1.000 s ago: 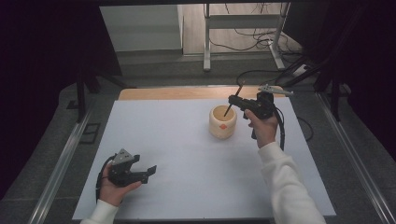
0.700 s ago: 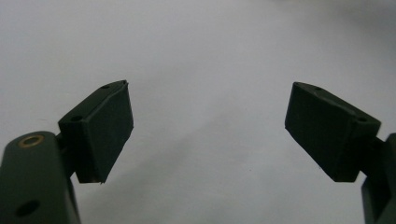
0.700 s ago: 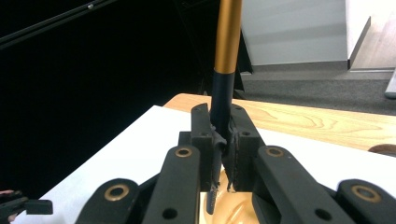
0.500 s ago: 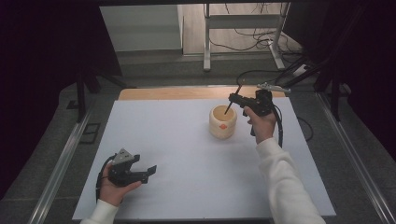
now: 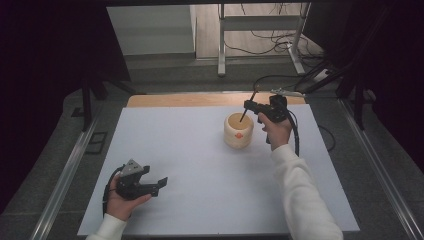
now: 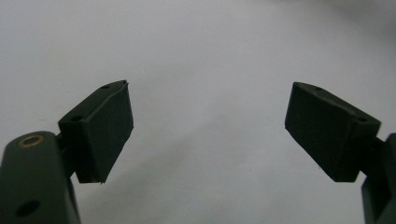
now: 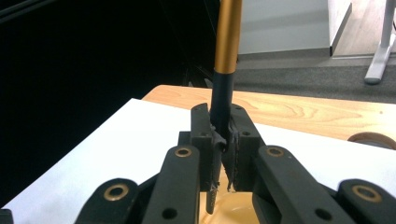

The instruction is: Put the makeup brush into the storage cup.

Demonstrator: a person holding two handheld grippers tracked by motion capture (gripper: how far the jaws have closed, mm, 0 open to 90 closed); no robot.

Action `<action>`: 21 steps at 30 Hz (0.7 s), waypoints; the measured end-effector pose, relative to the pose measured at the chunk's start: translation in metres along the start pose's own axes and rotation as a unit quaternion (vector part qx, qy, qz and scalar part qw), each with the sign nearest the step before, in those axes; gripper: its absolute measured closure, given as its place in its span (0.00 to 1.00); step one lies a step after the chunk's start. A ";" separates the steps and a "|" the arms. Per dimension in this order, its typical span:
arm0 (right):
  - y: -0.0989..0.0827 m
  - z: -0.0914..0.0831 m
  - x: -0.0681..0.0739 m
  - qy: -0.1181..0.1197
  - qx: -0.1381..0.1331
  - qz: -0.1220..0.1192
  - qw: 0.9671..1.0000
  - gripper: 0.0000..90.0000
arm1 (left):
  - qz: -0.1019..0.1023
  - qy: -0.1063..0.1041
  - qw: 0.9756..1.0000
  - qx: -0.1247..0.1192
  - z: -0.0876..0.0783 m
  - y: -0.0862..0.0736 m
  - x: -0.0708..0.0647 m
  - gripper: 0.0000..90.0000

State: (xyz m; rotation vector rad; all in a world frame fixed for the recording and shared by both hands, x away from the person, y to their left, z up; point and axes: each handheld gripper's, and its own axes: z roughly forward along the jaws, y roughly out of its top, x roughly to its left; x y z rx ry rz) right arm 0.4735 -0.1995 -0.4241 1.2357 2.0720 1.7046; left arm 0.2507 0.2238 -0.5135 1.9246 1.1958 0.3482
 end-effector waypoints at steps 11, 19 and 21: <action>-0.009 0.012 -0.006 -0.008 0.018 -0.001 1.000 0.93 | 0.000 -0.001 1.000 0.002 0.000 0.000 0.000 0.18; -0.019 0.016 -0.007 -0.011 0.034 -0.004 0.999 0.93 | 0.000 -0.001 1.000 0.003 0.001 -0.001 0.000 0.18; -0.021 0.017 -0.007 -0.012 0.038 -0.005 0.999 0.93 | 0.001 -0.001 1.000 0.005 0.001 -0.001 0.000 0.18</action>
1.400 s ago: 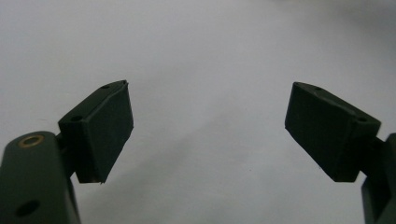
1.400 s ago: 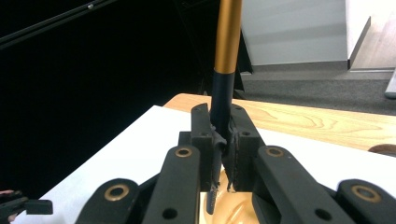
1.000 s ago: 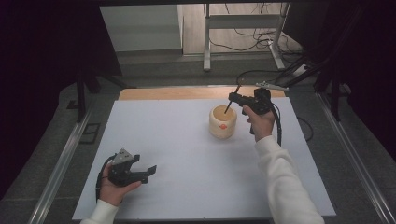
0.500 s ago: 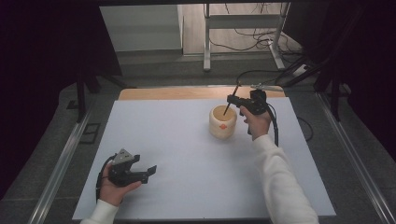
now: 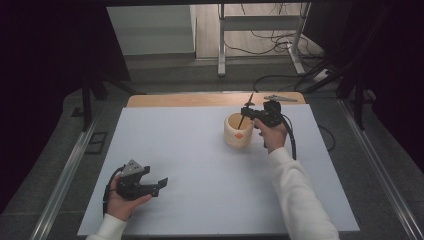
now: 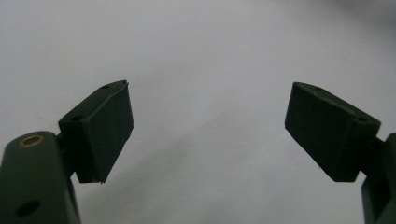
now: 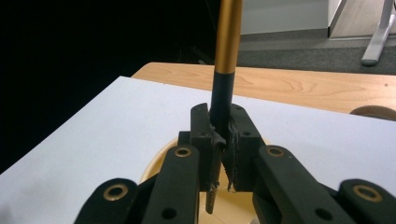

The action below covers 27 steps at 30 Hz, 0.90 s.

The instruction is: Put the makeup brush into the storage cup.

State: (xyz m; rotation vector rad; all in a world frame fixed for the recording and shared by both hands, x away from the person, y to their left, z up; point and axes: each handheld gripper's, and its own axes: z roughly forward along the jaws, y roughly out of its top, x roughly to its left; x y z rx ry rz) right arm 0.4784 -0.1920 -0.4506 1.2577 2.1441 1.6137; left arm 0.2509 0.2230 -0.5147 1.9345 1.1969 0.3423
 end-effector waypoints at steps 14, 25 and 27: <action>-0.001 -0.002 -0.001 0.002 -0.002 -0.004 1.000 0.92 | 0.001 -0.001 1.000 0.001 0.000 0.000 0.000 0.18; -0.003 0.001 0.013 -0.013 0.009 -0.049 0.999 0.15 | 0.001 -0.003 1.000 0.002 0.000 0.000 0.000 0.18; -0.003 0.001 0.015 -0.014 0.011 -0.052 0.998 0.12 | 0.001 -0.003 1.000 0.003 0.000 0.000 0.000 0.18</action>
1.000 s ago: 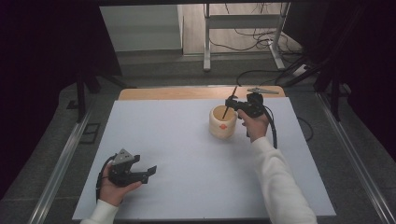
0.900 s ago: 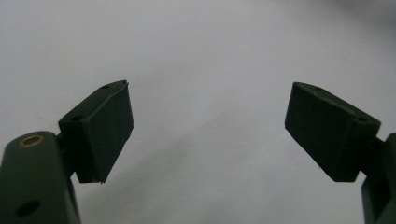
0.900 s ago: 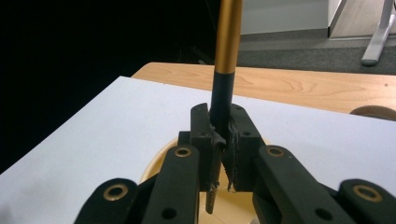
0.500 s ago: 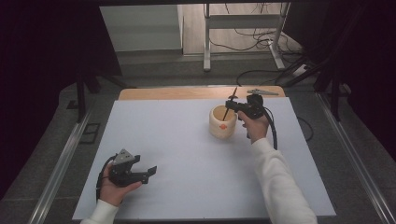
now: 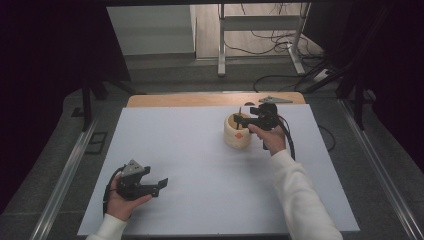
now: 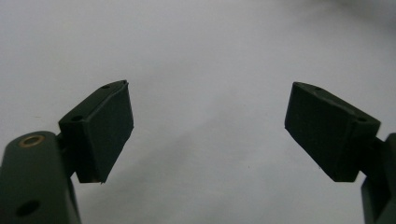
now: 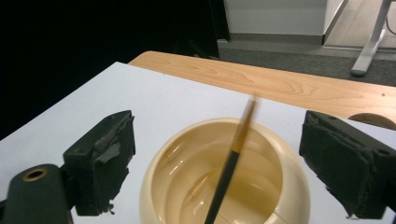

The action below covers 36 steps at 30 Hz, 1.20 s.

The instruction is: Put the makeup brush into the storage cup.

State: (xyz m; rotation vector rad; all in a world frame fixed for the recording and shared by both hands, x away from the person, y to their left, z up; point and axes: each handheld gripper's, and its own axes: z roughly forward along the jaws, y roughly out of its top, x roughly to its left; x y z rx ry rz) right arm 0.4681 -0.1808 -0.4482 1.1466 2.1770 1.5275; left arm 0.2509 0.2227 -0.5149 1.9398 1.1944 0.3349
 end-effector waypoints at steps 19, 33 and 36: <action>0.001 -0.009 0.003 0.023 0.004 0.013 1.000 0.11 | -0.001 0.001 1.000 -0.003 -0.001 0.000 0.000 0.18; -0.009 -0.021 0.002 0.043 0.007 0.022 0.999 0.13 | 0.001 0.000 1.000 -0.002 -0.001 0.001 0.000 0.18; -0.011 -0.027 0.002 0.041 0.009 0.019 0.999 0.13 | 0.003 0.000 1.000 0.001 0.000 0.000 0.000 0.18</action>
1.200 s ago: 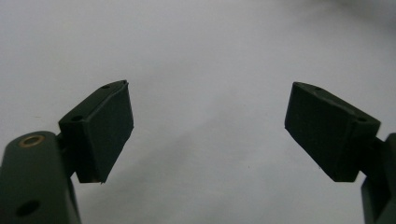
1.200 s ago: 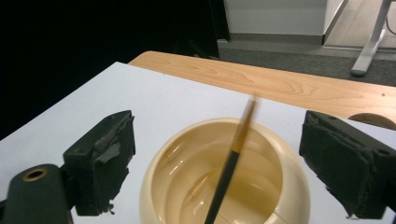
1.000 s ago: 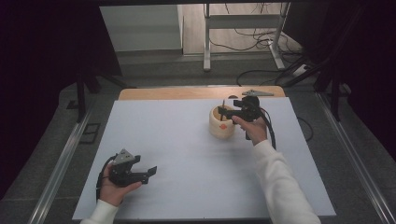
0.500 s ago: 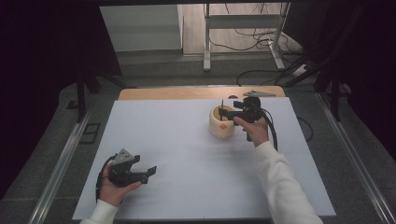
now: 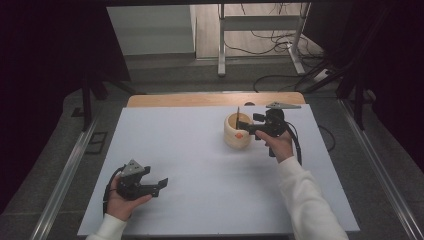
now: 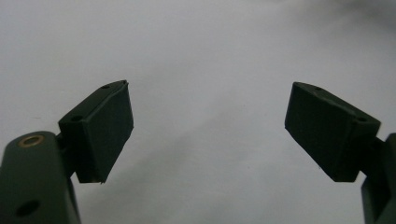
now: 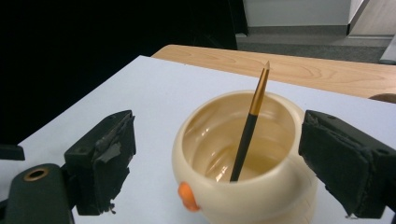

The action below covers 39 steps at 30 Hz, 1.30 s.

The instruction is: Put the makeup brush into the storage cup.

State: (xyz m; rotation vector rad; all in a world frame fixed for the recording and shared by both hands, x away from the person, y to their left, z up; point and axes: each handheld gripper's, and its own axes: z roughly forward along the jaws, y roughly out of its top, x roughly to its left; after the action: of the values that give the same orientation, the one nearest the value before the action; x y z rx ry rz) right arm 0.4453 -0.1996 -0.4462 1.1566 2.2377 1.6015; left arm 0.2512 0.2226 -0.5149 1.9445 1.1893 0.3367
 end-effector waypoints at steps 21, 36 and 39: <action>-0.027 -0.048 0.016 0.007 -0.001 -0.034 0.999 0.15 | -0.003 0.001 1.000 -0.002 0.000 0.000 0.000 0.18; -0.062 -0.068 0.019 -0.007 0.019 -0.046 0.999 0.15 | 0.000 0.002 1.000 -0.001 0.000 0.000 -0.001 0.18; -0.069 -0.070 0.019 -0.013 0.027 -0.048 0.998 0.15 | 0.001 0.003 1.000 -0.001 0.000 0.001 -0.001 0.18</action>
State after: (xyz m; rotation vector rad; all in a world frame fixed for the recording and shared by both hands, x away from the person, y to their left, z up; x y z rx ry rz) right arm 0.3609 -0.2476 -0.4711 1.0586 2.2973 1.4900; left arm 0.2514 0.2216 -0.5145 1.9440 1.1903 0.3444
